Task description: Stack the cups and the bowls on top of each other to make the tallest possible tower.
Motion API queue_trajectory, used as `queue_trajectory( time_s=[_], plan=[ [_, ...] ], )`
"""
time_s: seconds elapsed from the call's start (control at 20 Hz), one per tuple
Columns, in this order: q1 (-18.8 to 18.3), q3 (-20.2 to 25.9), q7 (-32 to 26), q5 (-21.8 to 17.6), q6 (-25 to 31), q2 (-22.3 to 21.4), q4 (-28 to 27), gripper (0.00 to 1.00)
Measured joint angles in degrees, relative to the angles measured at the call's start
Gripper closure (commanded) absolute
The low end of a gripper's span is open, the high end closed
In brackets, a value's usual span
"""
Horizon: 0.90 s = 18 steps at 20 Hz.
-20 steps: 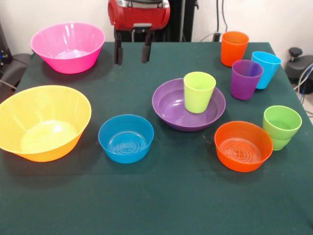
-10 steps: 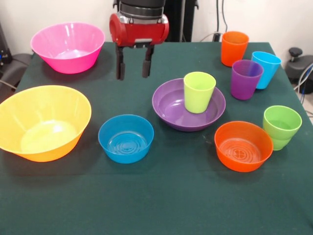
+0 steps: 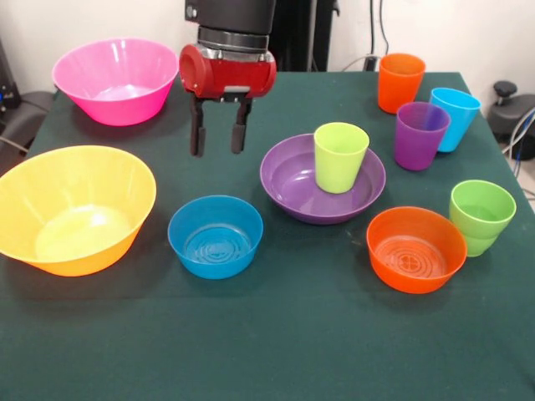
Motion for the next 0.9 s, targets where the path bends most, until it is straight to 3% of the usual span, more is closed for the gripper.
queue_trajectory(
  time_s=[0.15, 0.35, 0.45, 0.5, 0.6, 0.65, 0.9],
  plan=[
    [-1.57, 1.87, -7.70, 4.26, 0.04, -2.07, 1.38, 0.00],
    [-3.99, 4.01, -23.84, 10.37, -0.02, -5.19, 3.43, 0.00],
    [-4.39, 4.41, -30.02, 11.34, -0.26, -5.97, 3.95, 0.00],
    [-4.57, 4.66, -36.76, 11.95, -0.66, -6.64, 4.38, 0.00],
    [-4.58, 4.71, -40.22, 12.32, -0.84, -6.88, 4.53, 0.00],
    [-4.53, 4.72, -45.12, 12.68, -0.93, -7.10, 4.63, 0.00],
    [-4.45, 4.73, -53.07, 12.74, -0.92, -7.29, 4.63, 0.00]
  ],
)
